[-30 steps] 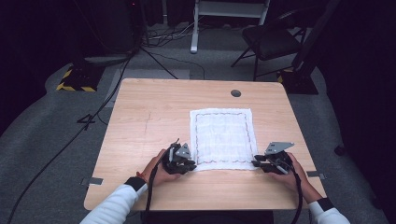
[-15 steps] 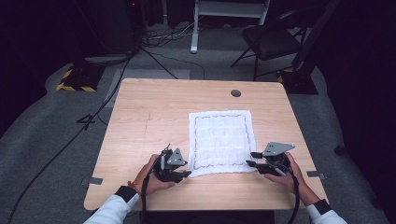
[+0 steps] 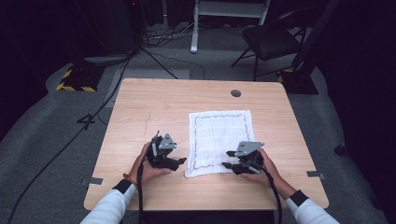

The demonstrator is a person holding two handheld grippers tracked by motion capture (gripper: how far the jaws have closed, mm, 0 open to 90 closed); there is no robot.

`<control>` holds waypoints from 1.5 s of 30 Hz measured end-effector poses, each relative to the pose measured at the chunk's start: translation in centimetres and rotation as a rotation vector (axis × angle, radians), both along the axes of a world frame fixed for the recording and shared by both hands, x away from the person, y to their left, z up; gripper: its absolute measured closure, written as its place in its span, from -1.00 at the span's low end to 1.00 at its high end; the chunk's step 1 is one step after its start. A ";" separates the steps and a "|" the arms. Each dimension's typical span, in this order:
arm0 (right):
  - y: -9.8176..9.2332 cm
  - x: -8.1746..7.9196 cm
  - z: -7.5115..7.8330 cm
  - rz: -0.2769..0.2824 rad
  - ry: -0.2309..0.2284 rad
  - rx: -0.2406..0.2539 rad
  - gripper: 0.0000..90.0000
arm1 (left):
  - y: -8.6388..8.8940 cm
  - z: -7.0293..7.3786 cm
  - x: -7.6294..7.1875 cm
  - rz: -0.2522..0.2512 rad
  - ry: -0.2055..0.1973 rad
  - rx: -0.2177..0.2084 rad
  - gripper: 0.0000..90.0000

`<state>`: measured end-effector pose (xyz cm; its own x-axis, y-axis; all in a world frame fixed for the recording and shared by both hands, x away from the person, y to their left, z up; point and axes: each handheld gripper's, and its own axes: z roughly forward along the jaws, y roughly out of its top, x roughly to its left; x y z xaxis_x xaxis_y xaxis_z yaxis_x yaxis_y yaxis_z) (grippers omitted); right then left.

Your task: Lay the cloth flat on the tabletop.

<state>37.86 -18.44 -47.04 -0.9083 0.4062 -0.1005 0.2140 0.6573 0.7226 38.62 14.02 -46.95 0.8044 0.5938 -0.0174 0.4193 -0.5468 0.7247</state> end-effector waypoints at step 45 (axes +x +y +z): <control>11.8 -1.8 -2.2 0.188 0.005 -0.049 0.68 | -5.3 -3.2 16.8 0.261 0.044 0.010 -0.59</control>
<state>36.10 -6.68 -49.24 -0.9684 0.2236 -0.1109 0.0876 0.7206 0.6878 55.41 8.72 -50.18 0.6224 0.7816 -0.0417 0.5779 -0.4230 0.6979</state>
